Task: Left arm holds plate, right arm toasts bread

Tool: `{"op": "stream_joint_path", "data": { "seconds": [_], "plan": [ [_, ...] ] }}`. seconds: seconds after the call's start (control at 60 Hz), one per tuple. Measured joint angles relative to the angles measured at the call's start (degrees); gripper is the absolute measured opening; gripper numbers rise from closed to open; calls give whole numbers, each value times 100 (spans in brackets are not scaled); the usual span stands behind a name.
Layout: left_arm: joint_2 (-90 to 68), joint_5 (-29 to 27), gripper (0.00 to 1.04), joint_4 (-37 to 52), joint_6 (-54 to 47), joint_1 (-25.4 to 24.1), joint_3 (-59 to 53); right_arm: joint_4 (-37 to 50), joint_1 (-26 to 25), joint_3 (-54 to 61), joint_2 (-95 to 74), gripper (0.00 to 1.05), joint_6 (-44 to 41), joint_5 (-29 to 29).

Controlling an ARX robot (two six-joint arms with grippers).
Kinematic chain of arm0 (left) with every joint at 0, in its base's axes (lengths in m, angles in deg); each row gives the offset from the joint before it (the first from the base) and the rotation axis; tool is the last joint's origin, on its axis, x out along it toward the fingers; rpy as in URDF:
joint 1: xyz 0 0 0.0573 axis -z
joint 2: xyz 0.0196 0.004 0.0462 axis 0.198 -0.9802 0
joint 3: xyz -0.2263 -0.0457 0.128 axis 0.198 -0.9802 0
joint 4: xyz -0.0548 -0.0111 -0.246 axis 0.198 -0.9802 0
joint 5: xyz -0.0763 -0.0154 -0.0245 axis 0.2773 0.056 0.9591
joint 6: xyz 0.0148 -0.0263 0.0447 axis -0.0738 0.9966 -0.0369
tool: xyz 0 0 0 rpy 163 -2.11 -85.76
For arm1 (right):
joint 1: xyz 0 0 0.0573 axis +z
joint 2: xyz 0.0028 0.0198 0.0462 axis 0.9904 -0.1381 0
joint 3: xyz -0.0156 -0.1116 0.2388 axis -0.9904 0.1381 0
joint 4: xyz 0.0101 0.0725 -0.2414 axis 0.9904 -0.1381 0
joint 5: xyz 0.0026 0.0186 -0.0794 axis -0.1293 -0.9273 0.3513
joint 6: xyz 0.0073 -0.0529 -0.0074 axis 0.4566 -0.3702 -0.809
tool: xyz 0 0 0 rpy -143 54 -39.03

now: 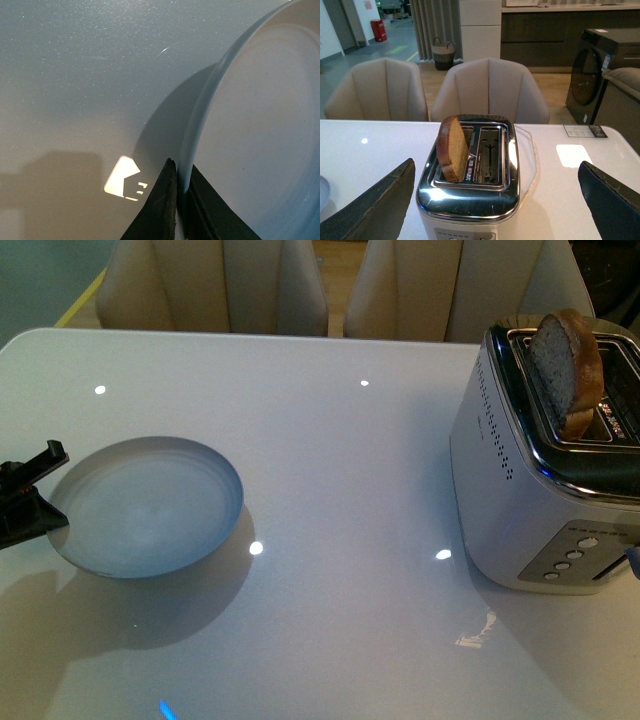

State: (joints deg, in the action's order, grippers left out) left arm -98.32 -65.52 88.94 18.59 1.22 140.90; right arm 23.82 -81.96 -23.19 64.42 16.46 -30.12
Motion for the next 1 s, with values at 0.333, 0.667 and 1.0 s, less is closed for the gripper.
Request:
{"op": "stream_joint_path", "data": {
  "seconds": [0.333, 0.667, 1.0],
  "plan": [
    [-422, -37, 7, 282, 0, -120, -2, 0, 0, 0, 0, 96, 0, 0],
    [-378, -275, 68, 315, 57, -160, -44, 0, 0, 0, 0, 96, 0, 0],
    [1325, -361, 97, 658, 503, -223, -256, 0, 0, 0, 0, 96, 0, 0]
  ]
}}
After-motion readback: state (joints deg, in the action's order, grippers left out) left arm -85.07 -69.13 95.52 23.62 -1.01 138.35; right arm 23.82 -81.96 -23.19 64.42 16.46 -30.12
